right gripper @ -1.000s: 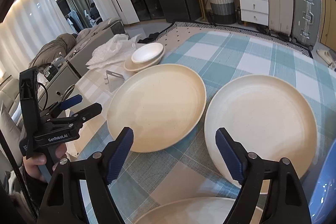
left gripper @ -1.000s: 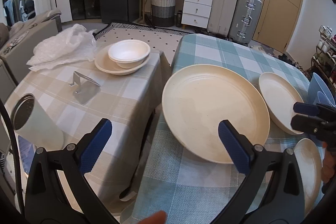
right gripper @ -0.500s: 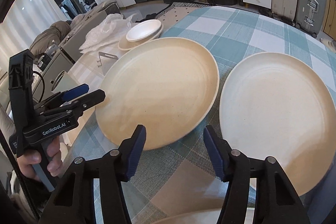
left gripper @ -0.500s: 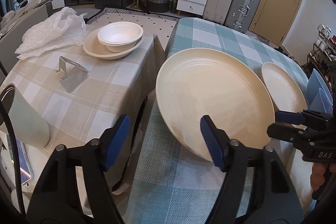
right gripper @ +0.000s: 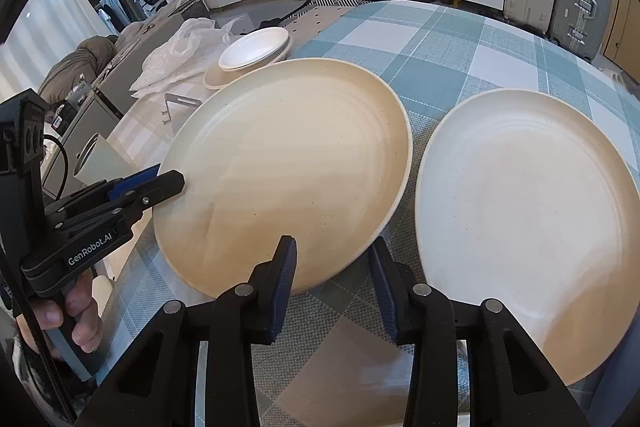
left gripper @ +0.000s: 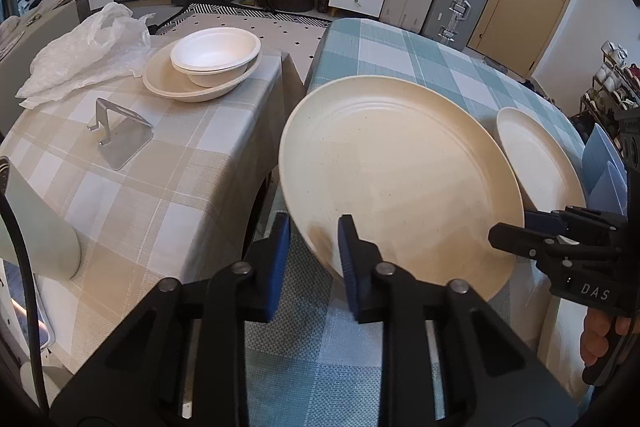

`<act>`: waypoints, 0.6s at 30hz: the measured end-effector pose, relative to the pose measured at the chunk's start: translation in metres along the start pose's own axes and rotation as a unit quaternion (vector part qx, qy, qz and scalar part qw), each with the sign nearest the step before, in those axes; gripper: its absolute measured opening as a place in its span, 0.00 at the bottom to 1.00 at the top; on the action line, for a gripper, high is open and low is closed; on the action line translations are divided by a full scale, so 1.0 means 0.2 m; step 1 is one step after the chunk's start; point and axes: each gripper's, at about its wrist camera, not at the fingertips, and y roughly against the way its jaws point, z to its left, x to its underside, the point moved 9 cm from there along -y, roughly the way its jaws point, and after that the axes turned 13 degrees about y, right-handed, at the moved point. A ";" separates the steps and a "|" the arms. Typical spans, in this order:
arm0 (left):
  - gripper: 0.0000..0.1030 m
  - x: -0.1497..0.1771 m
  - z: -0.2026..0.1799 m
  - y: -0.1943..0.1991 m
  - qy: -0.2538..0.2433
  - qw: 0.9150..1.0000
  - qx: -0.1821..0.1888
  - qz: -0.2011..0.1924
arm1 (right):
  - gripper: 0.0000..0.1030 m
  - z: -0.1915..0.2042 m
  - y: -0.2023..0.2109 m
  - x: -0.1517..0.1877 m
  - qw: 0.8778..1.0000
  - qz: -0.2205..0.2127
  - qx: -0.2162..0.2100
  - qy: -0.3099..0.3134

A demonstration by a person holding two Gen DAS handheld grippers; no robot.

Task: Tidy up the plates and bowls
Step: 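Close the right gripper on the rim of the large cream plate, then lift the cream plate with the right gripper and tilt it up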

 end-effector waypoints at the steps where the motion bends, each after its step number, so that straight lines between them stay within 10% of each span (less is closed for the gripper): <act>1: 0.18 0.00 0.00 0.00 -0.002 1.000 -0.002 -0.001 | 0.36 0.00 0.00 0.00 1.000 -0.001 0.003 0.001; 18: 0.18 0.02 0.02 0.07 -0.006 1.000 -0.008 -0.014 | 0.36 0.03 0.04 0.01 1.000 -0.006 0.009 0.013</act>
